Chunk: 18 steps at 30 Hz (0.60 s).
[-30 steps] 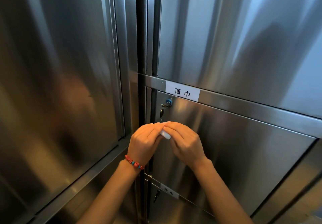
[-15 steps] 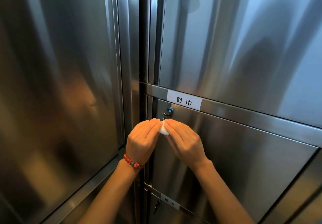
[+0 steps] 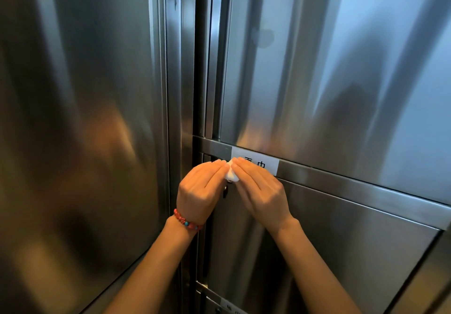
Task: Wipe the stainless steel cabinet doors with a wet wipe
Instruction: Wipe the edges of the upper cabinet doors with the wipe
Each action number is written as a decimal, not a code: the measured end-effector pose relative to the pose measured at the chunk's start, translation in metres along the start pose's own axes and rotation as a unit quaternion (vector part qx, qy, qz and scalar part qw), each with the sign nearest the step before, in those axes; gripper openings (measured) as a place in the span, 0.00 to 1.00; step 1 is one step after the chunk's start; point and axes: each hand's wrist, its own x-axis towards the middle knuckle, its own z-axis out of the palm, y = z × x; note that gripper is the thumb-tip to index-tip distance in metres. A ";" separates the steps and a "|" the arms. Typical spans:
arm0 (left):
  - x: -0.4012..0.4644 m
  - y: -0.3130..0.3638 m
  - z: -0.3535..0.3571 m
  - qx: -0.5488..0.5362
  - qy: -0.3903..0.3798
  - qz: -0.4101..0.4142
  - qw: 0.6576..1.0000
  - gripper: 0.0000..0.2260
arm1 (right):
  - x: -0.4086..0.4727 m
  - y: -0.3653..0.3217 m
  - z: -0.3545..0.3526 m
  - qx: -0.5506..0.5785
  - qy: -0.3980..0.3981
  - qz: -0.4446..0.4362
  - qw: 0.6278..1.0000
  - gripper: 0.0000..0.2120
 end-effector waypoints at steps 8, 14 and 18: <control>0.033 -0.017 0.004 0.004 0.024 0.012 1.000 0.08 | 0.031 0.020 -0.002 -0.058 0.002 0.001 0.998 0.14; 0.054 -0.030 0.009 -0.005 0.031 0.016 0.999 0.09 | 0.059 0.030 -0.002 -0.090 0.007 -0.008 0.996 0.14; 0.067 -0.039 0.011 -0.004 0.032 0.019 0.999 0.09 | 0.076 0.034 -0.001 -0.109 0.006 -0.014 0.994 0.16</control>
